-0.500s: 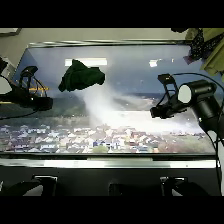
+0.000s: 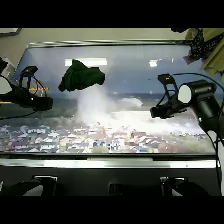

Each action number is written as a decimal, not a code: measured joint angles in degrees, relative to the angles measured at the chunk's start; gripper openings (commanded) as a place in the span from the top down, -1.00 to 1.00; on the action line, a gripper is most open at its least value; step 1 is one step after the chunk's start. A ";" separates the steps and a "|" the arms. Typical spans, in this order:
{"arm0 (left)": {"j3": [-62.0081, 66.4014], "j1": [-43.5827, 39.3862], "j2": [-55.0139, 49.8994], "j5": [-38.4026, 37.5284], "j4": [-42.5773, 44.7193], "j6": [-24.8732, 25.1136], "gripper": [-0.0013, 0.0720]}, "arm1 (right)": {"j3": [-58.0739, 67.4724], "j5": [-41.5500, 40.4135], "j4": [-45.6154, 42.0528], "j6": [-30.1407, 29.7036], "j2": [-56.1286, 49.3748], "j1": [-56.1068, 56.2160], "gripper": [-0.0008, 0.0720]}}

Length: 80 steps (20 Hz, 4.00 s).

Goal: Fold the clothes and pants, and hang the long-sleeved shirts on hangers.

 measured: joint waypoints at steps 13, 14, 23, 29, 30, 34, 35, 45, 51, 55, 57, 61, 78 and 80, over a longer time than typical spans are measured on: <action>0.00 0.00 0.00 0.00 0.02 0.00 0.91 | 0.00 0.02 0.09 0.00 0.00 0.00 0.88; 0.00 0.00 0.00 0.00 0.00 0.00 0.91 | 0.00 0.00 0.09 0.02 0.00 0.00 0.88; 0.00 0.00 0.00 0.00 -0.04 0.00 0.91 | 0.00 -1.31 -0.02 0.02 0.00 0.00 0.88; 0.00 0.00 0.00 0.00 -0.04 0.00 0.90 | 0.00 -1.42 0.15 0.02 0.00 0.00 0.88; 0.00 0.00 0.00 0.00 -0.04 0.02 0.75 | 0.00 -1.42 0.15 0.02 0.00 0.00 0.88; 0.00 0.00 0.00 1.57 -0.02 -0.13 -1.00 | 0.00 -1.46 0.20 0.02 0.00 0.00 0.88; 0.04 0.00 -0.04 3.06 -0.02 -0.57 -1.00 | 0.00 -1.46 0.22 0.02 0.00 0.00 0.88; 22.29 -0.22 -29.44 21.03 1.31 -6.38 -1.00 | 0.00 -1.66 0.31 0.02 0.00 0.00 0.69; 37.62 -0.24 -49.29 25.20 1.68 -9.31 0.27 | 0.00 -2.75 0.15 0.02 0.00 0.00 0.46; 40.63 -0.24 -51.21 21.03 1.40 -8.79 0.93 | 0.00 -2.89 0.15 0.31 0.00 0.00 0.47; 41.05 -0.50 -49.18 16.65 1.38 -7.32 0.93 | 0.00 -1.53 0.15 0.74 0.00 0.00 0.47; 39.47 -3.26 -40.26 7.91 -1.33 -3.52 0.93 | 0.00 3.04 0.17 1.84 0.79 0.00 0.47; 32.39 -49.35 -40.06 8.09 -14.62 -20.35 -0.31 | 0.00 12.55 -9.14 3.08 19.76 0.00 0.46; 32.39 -48.72 -39.39 8.13 -15.32 -20.57 -0.42 | 0.00 11.72 -8.81 3.08 20.24 0.00 0.46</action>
